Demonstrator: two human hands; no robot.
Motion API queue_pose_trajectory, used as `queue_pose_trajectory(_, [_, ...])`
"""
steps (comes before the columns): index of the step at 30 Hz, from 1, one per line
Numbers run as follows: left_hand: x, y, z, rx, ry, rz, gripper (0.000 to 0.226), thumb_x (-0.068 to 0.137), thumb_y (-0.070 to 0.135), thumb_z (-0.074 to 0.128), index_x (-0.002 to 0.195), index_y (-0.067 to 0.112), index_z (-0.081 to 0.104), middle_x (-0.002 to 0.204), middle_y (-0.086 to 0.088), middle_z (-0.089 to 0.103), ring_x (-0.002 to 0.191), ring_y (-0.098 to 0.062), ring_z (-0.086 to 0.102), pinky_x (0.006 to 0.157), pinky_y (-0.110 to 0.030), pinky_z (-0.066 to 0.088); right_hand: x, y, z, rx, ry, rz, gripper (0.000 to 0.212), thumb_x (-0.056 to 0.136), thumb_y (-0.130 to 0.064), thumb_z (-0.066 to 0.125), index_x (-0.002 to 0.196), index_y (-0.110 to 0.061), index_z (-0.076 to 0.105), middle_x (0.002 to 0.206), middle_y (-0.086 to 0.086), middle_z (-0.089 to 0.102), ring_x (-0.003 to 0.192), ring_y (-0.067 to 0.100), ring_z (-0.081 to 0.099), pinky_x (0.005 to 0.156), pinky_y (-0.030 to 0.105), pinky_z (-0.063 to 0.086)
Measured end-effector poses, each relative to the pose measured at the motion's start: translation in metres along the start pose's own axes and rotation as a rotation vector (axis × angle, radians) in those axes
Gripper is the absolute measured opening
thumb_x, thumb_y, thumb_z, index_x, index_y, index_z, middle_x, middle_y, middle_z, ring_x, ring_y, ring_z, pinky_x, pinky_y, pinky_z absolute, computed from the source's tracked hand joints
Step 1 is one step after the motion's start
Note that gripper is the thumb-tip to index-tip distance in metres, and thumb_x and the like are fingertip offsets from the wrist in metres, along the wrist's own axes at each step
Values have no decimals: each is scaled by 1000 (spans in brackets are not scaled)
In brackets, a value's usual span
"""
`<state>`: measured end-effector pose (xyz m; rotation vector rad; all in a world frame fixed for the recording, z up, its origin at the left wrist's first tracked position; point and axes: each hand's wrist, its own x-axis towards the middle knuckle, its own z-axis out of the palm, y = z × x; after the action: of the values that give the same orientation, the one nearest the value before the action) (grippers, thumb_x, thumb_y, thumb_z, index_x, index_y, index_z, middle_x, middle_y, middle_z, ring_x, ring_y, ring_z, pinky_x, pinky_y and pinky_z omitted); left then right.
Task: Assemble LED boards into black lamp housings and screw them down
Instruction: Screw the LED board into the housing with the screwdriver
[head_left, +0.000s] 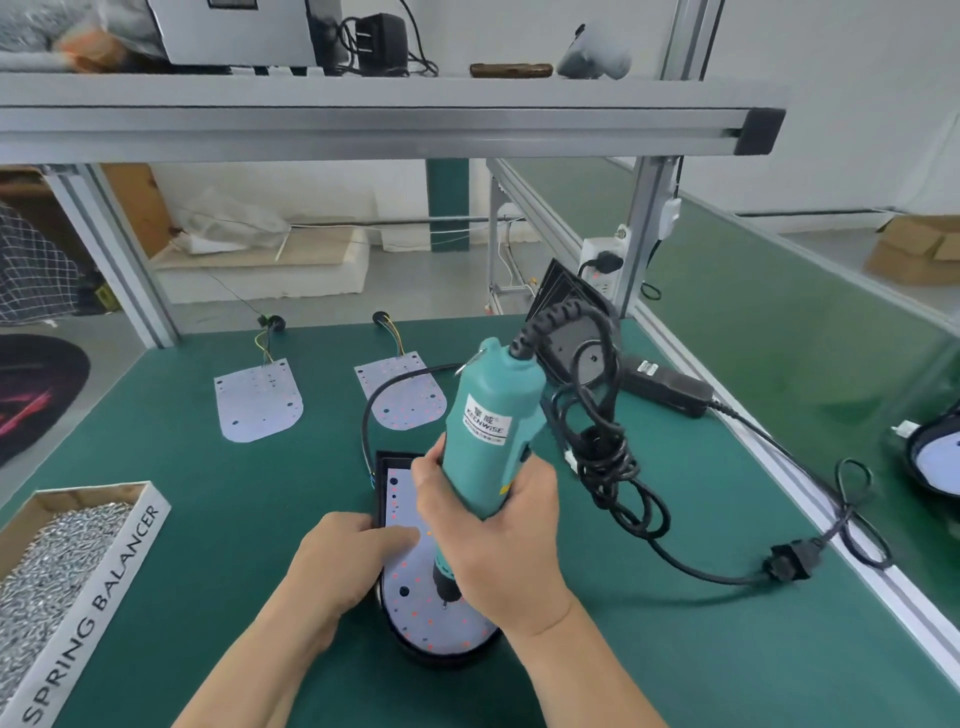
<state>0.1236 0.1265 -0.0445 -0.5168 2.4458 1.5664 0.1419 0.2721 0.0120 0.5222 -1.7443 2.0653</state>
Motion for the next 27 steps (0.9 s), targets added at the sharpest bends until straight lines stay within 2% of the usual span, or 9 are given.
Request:
queue_pose_trajectory(5, [0,0,0,-46,-6,-8,38,53,36,67,60,18,35,61,-1,38,62,-19,30,60,-31,21,1,5,2,-61,134,-29,30,84,-12,66,66,-8,43,52,-12,42,46,14,38,48,27,35])
queue_pose_trajectory(9, [4,-5,-1,-61,-55,-24,32,59,37,71,68,16,49,68,-5,50,65,-19,40,68,-34,30,0,11,5,-119,369,15,34,80,-27,69,73,1,52,57,12,49,52,32,43,49,44,41])
queue_pose_trajectory(12, [5,-6,-1,-74,-46,-31,29,56,38,71,66,16,54,66,-5,55,62,-18,44,67,-32,33,2,8,0,-33,258,19,29,81,-17,68,69,-1,46,55,2,41,50,16,37,48,29,36])
queue_pose_trajectory(14, [3,-3,1,-83,-23,-20,35,55,37,72,50,24,39,57,-1,43,56,-17,35,60,-30,26,4,6,-1,-20,199,8,32,82,-10,66,64,-14,40,54,-12,36,49,10,34,49,22,34])
queue_pose_trajectory(16, [1,0,2,-67,-15,-8,46,57,35,73,44,22,30,56,2,35,54,-17,29,57,-30,21,4,6,0,-33,211,11,36,83,-9,67,63,-19,39,53,-16,37,48,8,34,49,19,34])
queue_pose_trajectory(18, [1,2,3,-72,-25,-15,40,57,36,72,43,23,37,56,0,41,55,-17,34,58,-30,25,4,7,-1,-28,222,13,34,83,-6,68,64,-19,42,53,-16,40,47,6,36,50,18,35])
queue_pose_trajectory(20, [0,3,3,-83,-30,-27,23,55,37,70,59,22,52,65,-5,53,62,-17,45,65,-32,32,4,8,-2,-21,238,4,32,84,-4,67,64,-18,47,54,-15,42,48,7,38,50,19,36])
queue_pose_trajectory(22, [0,2,3,-85,-36,-41,31,54,37,68,76,17,57,74,-5,58,69,-18,49,69,-35,34,4,8,-3,-11,253,-5,23,84,-6,67,68,-7,51,56,-11,44,50,10,39,50,23,36])
queue_pose_trajectory(27, [0,1,1,-86,-46,-52,36,54,36,67,85,18,64,80,-5,60,73,-18,51,71,-34,36,2,8,-2,-23,283,5,22,83,-6,66,71,4,51,57,-7,42,51,12,37,51,23,36])
